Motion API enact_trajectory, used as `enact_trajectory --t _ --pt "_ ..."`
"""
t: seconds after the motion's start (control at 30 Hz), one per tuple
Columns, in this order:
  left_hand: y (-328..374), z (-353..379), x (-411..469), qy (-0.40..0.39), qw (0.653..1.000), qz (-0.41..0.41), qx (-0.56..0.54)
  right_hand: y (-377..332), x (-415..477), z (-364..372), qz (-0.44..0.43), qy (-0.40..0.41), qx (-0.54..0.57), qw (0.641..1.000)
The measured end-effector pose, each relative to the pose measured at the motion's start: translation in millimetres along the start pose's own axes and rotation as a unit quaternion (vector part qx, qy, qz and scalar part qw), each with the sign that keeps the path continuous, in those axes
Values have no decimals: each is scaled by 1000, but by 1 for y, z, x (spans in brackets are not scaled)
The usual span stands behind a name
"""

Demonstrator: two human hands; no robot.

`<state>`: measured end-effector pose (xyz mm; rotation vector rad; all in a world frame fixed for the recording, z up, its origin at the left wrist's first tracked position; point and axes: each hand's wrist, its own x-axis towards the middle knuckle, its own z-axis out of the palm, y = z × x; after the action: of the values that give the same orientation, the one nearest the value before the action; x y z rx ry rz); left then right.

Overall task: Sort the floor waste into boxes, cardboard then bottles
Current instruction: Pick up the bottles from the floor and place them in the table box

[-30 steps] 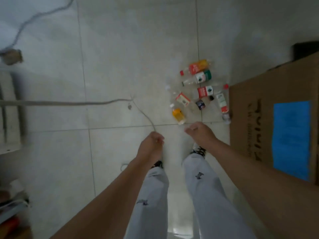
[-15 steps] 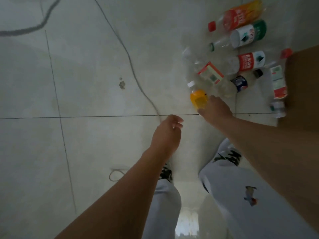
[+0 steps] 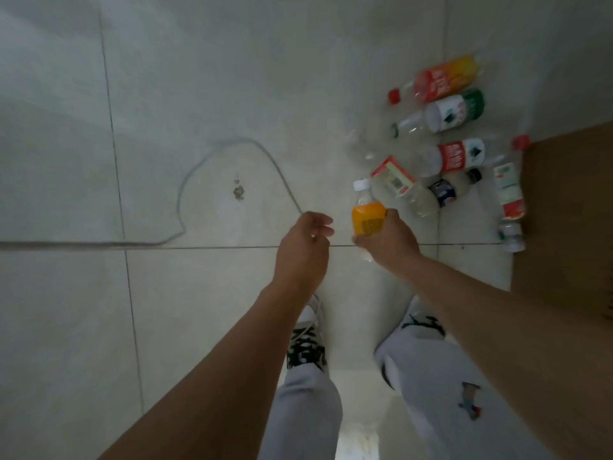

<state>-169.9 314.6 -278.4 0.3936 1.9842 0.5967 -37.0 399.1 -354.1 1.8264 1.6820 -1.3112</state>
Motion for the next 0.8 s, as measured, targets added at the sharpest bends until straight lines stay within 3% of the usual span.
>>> enact_trajectory --t 0.23,0.33,0.5,0.7,0.8 --pt "191 -44 -155 0 995 73 -65 -58 -188 -194 -7 36 169 985" --pt "288 -79 -240 -9 989 134 -63 -94 -305 -310 -15 103 191 976" --pt "438 -106 -377 -73 960 262 -67 -118 -483 -468 -47 248 263 931" --pt "534 -76 -496 -225 897 372 -79 -98 -647 -552 -69 410 359 835" --pt "549 -53 -534 -256 875 409 -36 -68 -698 -545 -60 432 390 811"
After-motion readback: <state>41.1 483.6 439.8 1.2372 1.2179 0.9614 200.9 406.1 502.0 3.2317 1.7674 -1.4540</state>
